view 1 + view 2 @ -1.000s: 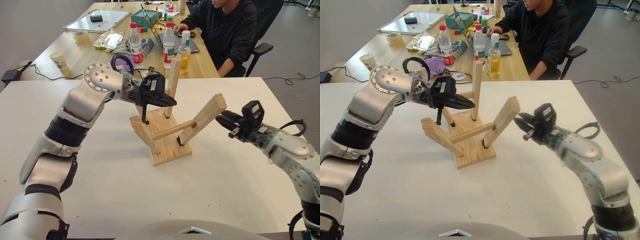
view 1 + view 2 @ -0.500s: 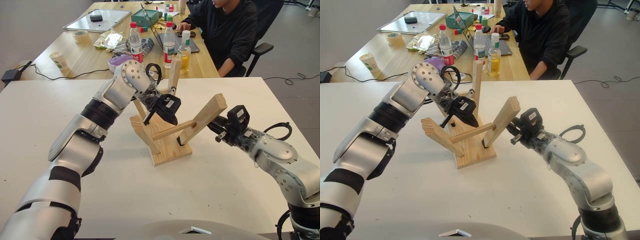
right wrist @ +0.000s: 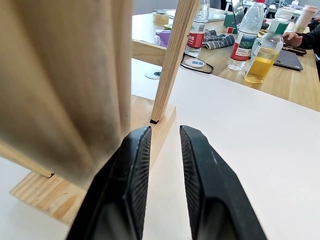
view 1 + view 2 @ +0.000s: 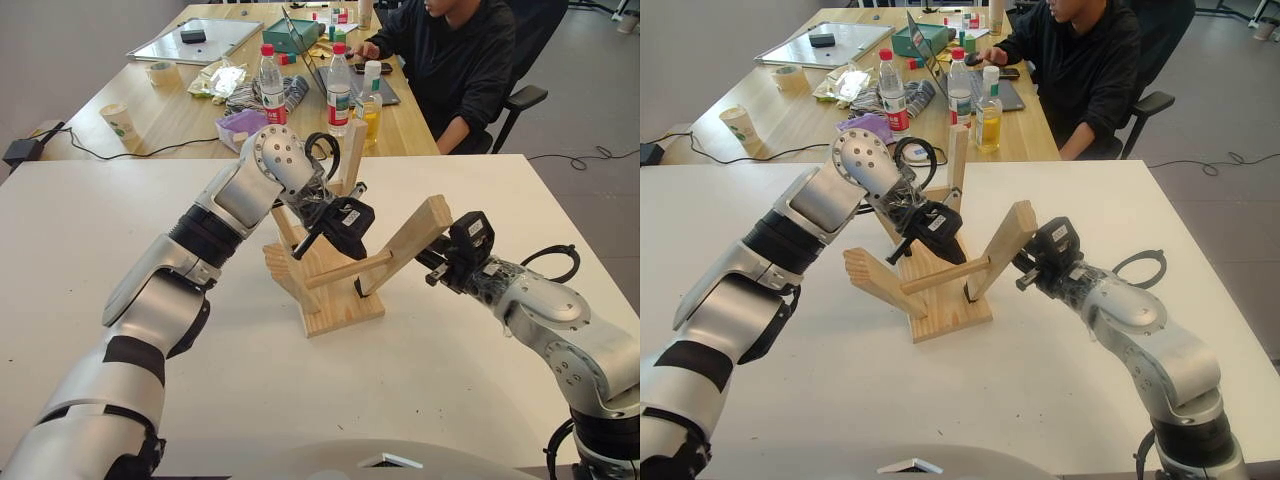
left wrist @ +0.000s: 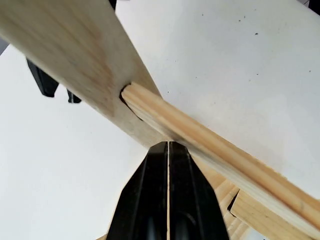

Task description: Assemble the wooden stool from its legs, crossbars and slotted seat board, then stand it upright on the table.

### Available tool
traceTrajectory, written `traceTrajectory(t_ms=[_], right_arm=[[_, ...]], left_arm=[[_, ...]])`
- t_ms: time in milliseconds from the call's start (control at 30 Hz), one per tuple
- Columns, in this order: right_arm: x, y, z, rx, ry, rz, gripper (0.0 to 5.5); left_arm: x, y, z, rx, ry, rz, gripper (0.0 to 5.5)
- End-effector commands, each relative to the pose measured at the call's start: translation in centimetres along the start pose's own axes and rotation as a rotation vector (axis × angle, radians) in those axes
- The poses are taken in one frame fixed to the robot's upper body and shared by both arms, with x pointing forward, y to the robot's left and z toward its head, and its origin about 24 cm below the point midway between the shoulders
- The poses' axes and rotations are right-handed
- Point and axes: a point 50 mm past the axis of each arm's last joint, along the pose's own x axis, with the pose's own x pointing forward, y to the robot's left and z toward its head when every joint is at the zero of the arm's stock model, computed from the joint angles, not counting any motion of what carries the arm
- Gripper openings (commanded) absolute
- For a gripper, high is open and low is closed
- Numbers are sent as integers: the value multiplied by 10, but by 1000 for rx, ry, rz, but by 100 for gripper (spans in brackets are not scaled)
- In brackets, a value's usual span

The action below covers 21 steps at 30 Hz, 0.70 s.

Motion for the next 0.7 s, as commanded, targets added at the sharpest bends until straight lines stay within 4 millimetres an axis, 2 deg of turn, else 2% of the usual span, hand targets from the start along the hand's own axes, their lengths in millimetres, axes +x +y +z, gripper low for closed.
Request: traceTrajectory(t_ms=[33, 100, 233, 333, 467, 533, 600, 667, 700], right_arm=[[-6, -11, 3, -22, 6, -45, 106], [-8, -12, 5, -28, -1, -41, 106], [-4, -1, 13, -30, -36, 4, 106], [-2, 9, 16, -34, -49, 42, 106], [0, 13, 18, -39, -52, 60, 106], [0, 10, 14, -40, -33, 41, 106], [-5, 6, 7, -33, -5, -1, 106], [-10, 3, -1, -24, 24, -42, 106], [-14, 1, -6, -20, 43, -65, 106]], left_arm=[[-4, 2, -4, -20, -2, 17, 0], [-3, 3, -9, -34, 18, 29, 0], [-1, 4, -14, -41, 30, 30, 0], [-1, 4, -12, -37, 24, 23, 0], [-8, 12, -9, -34, 11, 103, 0], [-34, 20, 0, -41, -37, 229, 0], [-82, 18, 7, -64, -76, 388, 0], [-125, 1, 4, -101, -59, 508, 0], [-142, -16, -7, -143, -11, 550, 0]])
